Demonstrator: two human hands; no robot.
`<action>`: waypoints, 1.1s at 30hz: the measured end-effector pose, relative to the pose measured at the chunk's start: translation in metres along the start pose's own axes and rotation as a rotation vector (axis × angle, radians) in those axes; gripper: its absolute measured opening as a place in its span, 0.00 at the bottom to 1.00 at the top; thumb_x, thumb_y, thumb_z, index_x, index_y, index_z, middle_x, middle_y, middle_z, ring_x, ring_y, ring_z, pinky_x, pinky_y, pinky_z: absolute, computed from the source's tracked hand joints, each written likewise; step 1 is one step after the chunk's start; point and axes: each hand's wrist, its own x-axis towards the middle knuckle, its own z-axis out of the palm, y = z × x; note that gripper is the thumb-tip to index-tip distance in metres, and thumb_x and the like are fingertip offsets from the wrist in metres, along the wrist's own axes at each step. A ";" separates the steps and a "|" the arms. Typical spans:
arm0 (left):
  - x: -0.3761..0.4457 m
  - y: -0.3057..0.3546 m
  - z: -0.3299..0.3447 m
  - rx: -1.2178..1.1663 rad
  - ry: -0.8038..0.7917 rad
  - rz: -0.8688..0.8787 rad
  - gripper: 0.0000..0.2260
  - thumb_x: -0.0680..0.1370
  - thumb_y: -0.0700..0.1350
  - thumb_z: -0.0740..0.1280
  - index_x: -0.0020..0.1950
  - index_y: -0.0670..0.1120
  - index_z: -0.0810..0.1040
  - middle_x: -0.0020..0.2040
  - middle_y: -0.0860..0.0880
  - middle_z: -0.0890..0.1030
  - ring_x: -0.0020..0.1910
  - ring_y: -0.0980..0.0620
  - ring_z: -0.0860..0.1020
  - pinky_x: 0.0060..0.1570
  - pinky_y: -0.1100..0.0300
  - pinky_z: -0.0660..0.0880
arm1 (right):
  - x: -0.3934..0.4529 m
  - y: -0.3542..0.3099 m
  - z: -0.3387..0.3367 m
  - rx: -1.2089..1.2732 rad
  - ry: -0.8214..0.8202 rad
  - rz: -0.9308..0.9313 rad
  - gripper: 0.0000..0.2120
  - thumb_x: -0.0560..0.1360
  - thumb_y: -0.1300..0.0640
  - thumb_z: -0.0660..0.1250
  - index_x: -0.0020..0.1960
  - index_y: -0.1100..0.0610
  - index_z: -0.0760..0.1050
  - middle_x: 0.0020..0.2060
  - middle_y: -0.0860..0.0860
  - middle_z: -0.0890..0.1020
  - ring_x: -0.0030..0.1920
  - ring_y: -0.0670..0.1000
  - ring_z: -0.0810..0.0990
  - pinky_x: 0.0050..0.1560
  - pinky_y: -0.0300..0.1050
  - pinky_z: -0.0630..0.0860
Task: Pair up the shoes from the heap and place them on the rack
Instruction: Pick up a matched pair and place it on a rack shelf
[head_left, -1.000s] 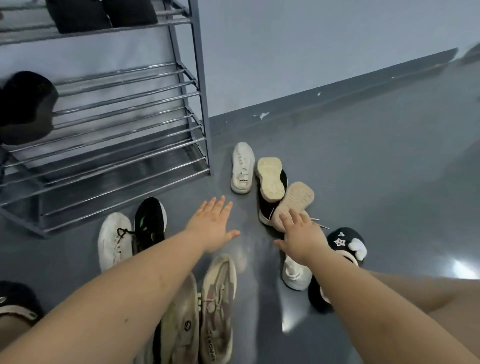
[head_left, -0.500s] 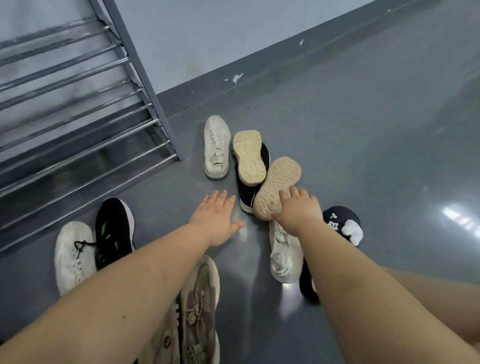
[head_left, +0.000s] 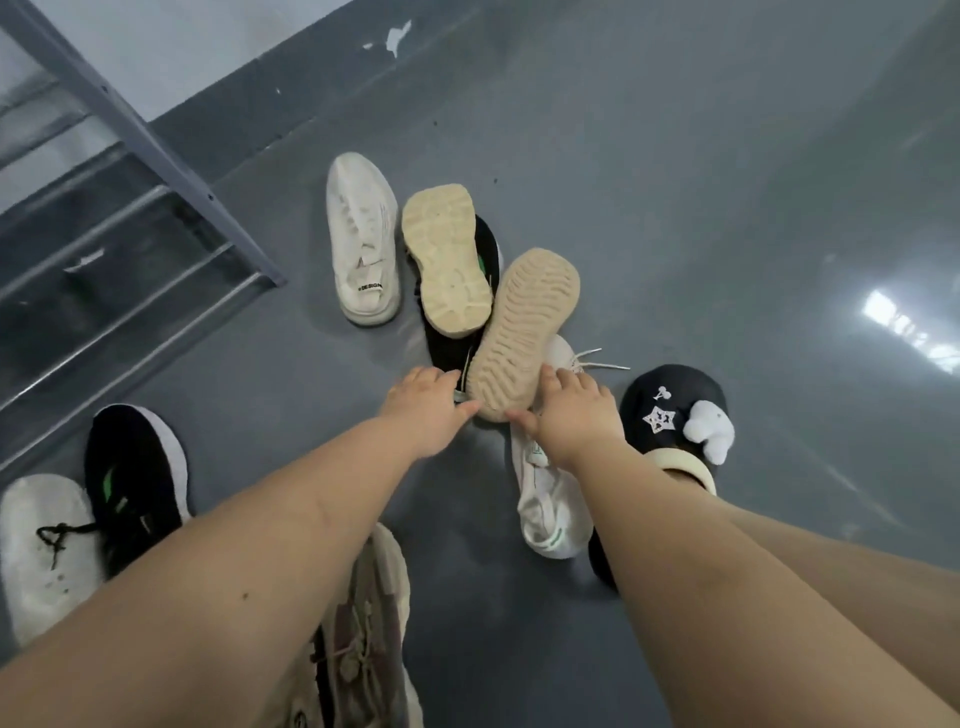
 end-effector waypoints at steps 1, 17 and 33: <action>0.004 0.003 0.003 -0.057 0.005 -0.014 0.25 0.80 0.56 0.56 0.73 0.44 0.63 0.72 0.42 0.65 0.72 0.44 0.61 0.69 0.53 0.59 | 0.002 0.000 0.002 0.027 0.002 0.000 0.36 0.78 0.37 0.52 0.77 0.58 0.52 0.72 0.55 0.65 0.72 0.57 0.61 0.70 0.52 0.59; -0.064 -0.021 -0.014 -1.107 0.182 -0.102 0.15 0.77 0.35 0.65 0.62 0.38 0.67 0.63 0.36 0.75 0.55 0.47 0.76 0.45 0.61 0.74 | -0.061 -0.049 -0.021 0.317 0.234 -0.169 0.35 0.77 0.40 0.60 0.76 0.57 0.55 0.71 0.53 0.67 0.69 0.55 0.66 0.66 0.47 0.63; -0.284 -0.124 -0.033 -0.764 0.623 -0.128 0.15 0.75 0.42 0.69 0.60 0.50 0.72 0.61 0.49 0.79 0.59 0.51 0.78 0.63 0.51 0.72 | -0.179 -0.225 -0.052 1.303 -0.037 -0.133 0.39 0.60 0.36 0.74 0.63 0.56 0.71 0.55 0.50 0.81 0.55 0.52 0.81 0.56 0.54 0.79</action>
